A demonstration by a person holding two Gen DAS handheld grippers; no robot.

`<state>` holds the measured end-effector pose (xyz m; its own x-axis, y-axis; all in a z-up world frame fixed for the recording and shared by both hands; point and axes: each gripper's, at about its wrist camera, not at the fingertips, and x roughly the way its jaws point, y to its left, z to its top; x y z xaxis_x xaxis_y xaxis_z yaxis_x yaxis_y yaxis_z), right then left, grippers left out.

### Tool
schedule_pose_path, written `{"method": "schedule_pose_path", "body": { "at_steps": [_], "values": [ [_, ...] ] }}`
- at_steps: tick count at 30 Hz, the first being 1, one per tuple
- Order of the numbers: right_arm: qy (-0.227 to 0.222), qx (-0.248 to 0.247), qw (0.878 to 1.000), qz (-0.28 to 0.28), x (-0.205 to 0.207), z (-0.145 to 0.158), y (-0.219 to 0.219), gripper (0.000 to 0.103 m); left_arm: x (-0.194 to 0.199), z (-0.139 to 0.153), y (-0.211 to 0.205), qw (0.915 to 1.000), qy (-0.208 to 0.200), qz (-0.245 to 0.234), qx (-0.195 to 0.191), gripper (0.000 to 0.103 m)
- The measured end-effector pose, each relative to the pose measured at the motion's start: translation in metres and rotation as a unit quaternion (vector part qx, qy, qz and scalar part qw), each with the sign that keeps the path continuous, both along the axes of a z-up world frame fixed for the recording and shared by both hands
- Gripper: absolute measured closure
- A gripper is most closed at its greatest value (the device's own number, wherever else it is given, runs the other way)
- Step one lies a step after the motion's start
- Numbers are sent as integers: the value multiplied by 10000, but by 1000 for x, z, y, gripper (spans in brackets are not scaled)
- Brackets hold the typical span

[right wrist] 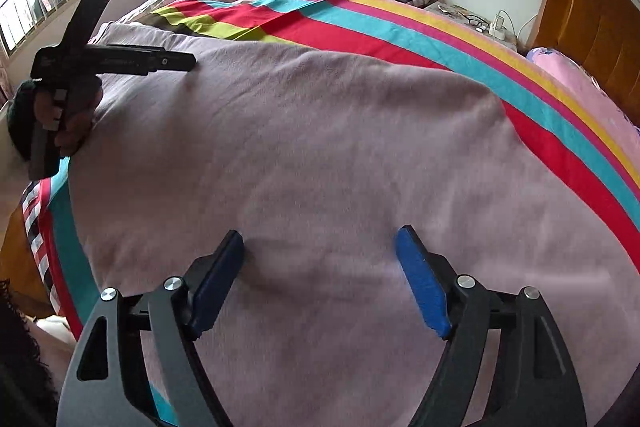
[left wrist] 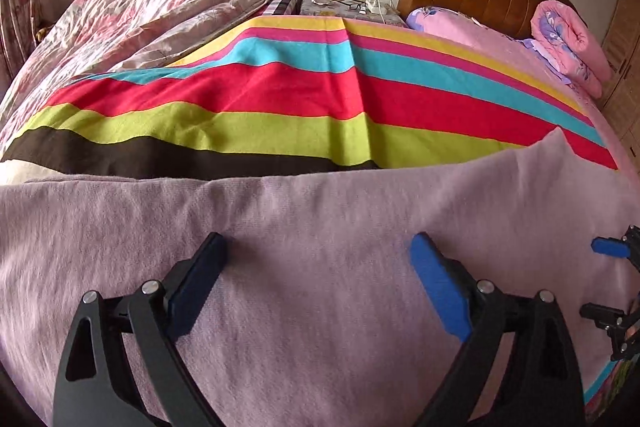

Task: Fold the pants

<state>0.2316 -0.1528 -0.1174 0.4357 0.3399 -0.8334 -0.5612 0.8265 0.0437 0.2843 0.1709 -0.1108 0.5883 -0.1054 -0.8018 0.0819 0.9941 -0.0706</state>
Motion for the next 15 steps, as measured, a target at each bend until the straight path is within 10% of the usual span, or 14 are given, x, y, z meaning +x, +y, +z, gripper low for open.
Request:
{"method": "schedule_pose_path", "body": {
  "at_steps": [15],
  "values": [
    [46, -31, 9999, 144, -62, 0, -29, 17, -70, 5, -19, 9959, -239, 158, 862, 7]
  ]
}}
